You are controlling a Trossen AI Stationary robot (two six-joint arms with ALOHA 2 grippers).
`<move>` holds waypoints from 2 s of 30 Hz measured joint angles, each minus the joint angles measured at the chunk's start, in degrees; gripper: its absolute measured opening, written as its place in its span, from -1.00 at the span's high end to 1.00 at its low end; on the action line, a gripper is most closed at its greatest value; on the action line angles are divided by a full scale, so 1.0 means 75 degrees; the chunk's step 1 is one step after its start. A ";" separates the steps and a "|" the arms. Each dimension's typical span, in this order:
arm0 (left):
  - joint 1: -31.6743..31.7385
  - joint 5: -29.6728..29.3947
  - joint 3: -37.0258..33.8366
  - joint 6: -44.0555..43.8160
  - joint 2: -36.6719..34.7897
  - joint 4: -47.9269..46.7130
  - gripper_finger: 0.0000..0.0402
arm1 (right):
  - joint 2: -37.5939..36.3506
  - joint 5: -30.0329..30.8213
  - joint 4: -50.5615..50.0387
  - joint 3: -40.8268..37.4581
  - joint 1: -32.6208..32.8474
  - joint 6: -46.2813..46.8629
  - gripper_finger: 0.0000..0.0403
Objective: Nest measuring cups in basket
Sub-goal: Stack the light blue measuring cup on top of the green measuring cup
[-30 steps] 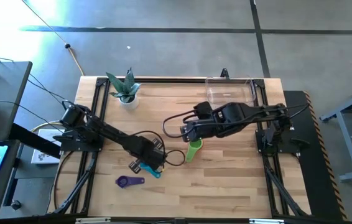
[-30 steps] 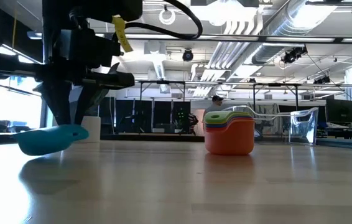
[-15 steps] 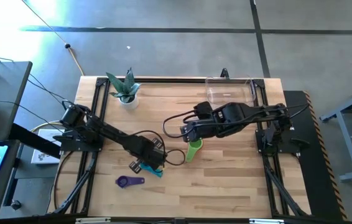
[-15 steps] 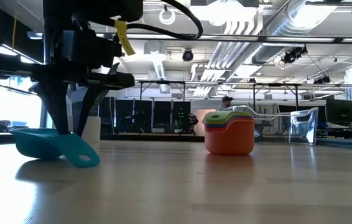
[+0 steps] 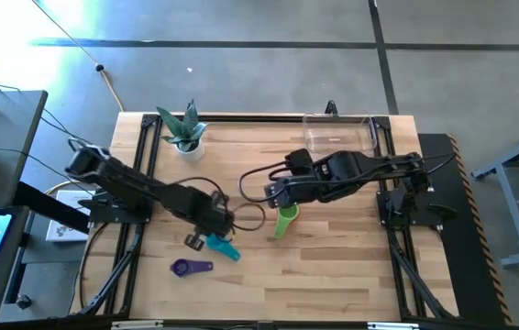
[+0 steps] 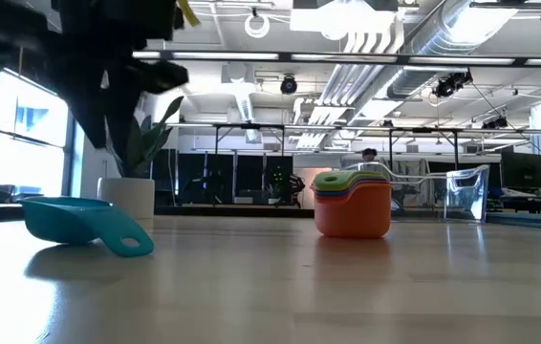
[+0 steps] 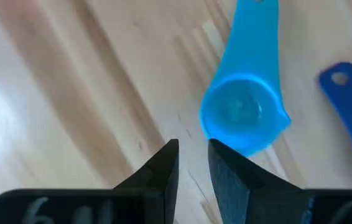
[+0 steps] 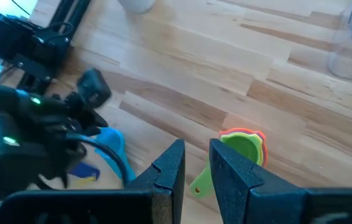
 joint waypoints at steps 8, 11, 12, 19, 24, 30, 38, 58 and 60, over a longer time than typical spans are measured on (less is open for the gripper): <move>-0.0007 0.0044 0.0000 -0.3204 -0.1580 -0.1694 0.61 | 0.0000 0.0061 0.0960 0.0000 -0.0091 -0.1330 0.67; -0.0046 0.0044 -0.0003 -0.4362 -0.2160 -0.2283 0.61 | 0.0000 0.0031 0.1588 0.0000 -0.0216 -0.2083 0.67; -0.0074 0.0038 -0.0003 -0.4662 -0.2339 -0.2472 0.61 | 0.0000 0.0059 0.1820 0.0000 -0.0267 -0.2320 0.67; -0.0200 0.0059 -0.0006 -0.6154 -0.3525 -0.3041 0.61 | 0.0120 0.0014 0.3386 0.0000 -0.0569 -0.4005 0.62; -0.0328 0.0082 -0.0006 -0.6997 -0.4179 -0.3290 0.63 | 0.0237 -0.0265 0.4033 0.0003 -0.0727 -0.4777 0.46; -0.0456 0.0080 -0.0006 -0.8008 -0.4845 -0.3429 0.63 | 0.0635 -0.0615 0.4825 0.0003 -0.0887 -0.5386 0.34; -0.0481 0.0003 -0.0012 -0.8569 -0.5339 -0.3628 0.63 | 0.1593 -0.0965 0.5539 0.0003 -0.0949 -0.5946 0.34; -0.0478 0.0009 -0.0012 -0.8826 -0.5483 -0.3670 0.63 | 0.3986 -0.2437 0.6137 0.0000 -0.0832 -0.5804 0.34; -0.0478 0.0009 -0.0012 -0.8820 -0.5483 -0.3667 0.63 | 0.4127 -0.2574 0.6268 0.0000 -0.0840 -0.5691 0.34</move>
